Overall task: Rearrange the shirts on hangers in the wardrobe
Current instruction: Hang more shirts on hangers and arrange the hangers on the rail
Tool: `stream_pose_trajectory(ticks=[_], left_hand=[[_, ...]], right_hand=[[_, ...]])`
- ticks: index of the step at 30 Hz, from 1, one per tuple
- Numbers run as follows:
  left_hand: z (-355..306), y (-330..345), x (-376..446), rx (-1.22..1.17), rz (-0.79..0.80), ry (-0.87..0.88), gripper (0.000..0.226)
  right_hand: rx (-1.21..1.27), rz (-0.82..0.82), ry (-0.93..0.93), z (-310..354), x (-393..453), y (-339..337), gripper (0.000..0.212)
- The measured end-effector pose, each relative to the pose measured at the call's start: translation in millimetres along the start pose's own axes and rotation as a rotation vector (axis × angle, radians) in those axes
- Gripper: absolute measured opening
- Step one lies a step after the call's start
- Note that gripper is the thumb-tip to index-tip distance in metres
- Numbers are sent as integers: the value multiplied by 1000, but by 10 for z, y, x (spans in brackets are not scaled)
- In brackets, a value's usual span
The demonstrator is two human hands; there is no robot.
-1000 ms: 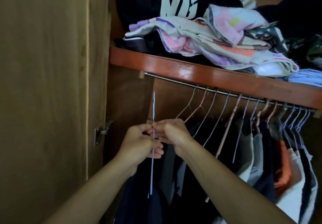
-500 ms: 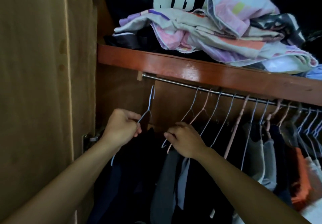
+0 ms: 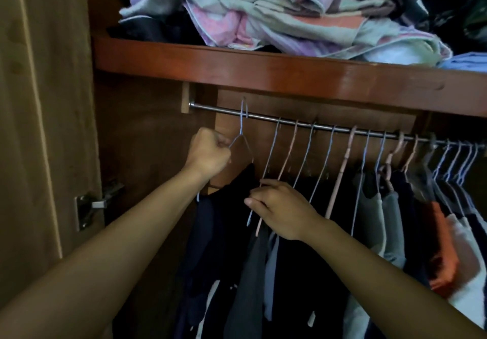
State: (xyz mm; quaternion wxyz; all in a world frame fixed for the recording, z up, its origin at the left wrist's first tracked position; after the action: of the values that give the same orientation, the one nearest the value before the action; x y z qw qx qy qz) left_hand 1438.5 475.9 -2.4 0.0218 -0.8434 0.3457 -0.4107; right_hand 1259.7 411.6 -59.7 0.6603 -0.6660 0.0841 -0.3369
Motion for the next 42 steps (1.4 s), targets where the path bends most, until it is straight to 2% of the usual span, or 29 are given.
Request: stream_pose_trajectory(ticks=[5, 9, 18, 23, 26, 27, 30, 35, 38, 42], left_hand=[[13, 291, 251, -27, 11, -15, 33], [18, 497, 282, -60, 31, -35, 26], [179, 633, 100, -151, 83, -164, 31], [215, 532, -26, -203, 182, -262, 37], [129, 309, -97, 149, 247, -118, 42], [70, 226, -163, 191, 257, -61, 46], [-104, -11, -399, 145, 271, 72, 46], [-244, -384, -803, 79, 365, 191, 36], [-249, -487, -1066, 93, 506, 211, 39], [-274, -448, -1262, 218, 764, 287, 51]], right_hand=[[10, -39, -14, 13, 1, -13, 44], [-25, -79, 6, 22, -34, -24, 40], [108, 1, 116, -22, -119, -45, 37], [229, 38, 173, 60, -186, -129, 31], [206, 41, 224, 97, -221, -135, 35], [210, 34, 232, 118, -252, -139, 37], [267, -18, 251, 194, -448, -166, 39], [247, -75, 381, 300, -1082, -216, 44], [194, -41, 488, 378, -1476, -287, 46], [119, 85, 647, 426, -1900, -448, 54]])
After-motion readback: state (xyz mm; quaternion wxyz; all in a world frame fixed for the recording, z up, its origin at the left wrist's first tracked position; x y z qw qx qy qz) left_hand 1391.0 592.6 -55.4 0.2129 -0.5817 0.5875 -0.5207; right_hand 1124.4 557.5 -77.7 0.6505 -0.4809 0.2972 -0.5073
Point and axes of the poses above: each hand's wrist, its own x-axis towards the middle knuckle, its own y-axis out of the palm, z = x × y, the point moved 1 cm from there along x, towards the middle knuckle, and after that the axes turned 14 degrees about y, right-handed, at the moved point
